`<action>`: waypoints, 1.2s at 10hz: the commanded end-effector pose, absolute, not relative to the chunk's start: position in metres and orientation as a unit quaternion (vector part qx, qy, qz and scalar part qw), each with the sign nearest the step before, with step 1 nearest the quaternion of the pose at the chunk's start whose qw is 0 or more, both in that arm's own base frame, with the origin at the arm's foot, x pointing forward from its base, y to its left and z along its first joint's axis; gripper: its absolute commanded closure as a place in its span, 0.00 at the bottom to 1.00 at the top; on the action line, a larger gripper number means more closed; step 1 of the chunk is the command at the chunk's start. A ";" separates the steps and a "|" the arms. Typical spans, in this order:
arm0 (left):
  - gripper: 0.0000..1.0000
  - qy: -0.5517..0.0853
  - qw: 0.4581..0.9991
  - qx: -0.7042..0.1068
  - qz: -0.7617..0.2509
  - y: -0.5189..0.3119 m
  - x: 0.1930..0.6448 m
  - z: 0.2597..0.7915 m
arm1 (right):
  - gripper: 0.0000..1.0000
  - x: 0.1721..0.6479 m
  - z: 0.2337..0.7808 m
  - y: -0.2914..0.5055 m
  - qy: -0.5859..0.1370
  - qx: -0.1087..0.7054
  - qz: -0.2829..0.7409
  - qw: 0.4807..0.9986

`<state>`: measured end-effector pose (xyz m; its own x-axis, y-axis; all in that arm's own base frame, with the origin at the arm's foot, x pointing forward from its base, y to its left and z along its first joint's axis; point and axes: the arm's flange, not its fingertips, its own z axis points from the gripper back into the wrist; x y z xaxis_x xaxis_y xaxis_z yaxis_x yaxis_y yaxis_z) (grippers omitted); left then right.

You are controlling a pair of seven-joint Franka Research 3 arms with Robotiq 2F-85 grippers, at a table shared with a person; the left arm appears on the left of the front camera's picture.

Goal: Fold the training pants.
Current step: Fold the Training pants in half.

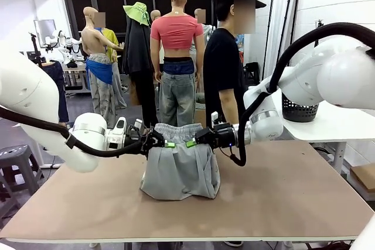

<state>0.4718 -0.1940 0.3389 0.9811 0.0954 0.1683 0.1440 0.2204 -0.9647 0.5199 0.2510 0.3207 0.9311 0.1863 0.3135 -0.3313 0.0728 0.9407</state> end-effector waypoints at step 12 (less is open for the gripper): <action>1.00 -0.093 0.792 -0.601 0.045 -0.198 0.533 0.290 | 1.00 0.569 0.269 0.253 -0.053 0.644 0.090 0.758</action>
<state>0.5360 -0.2013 0.2869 0.9804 0.1750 0.0902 0.0407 0.2683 -0.9625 0.5691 0.2532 0.2697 0.9780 0.0673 0.1977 -0.2060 0.1553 0.9662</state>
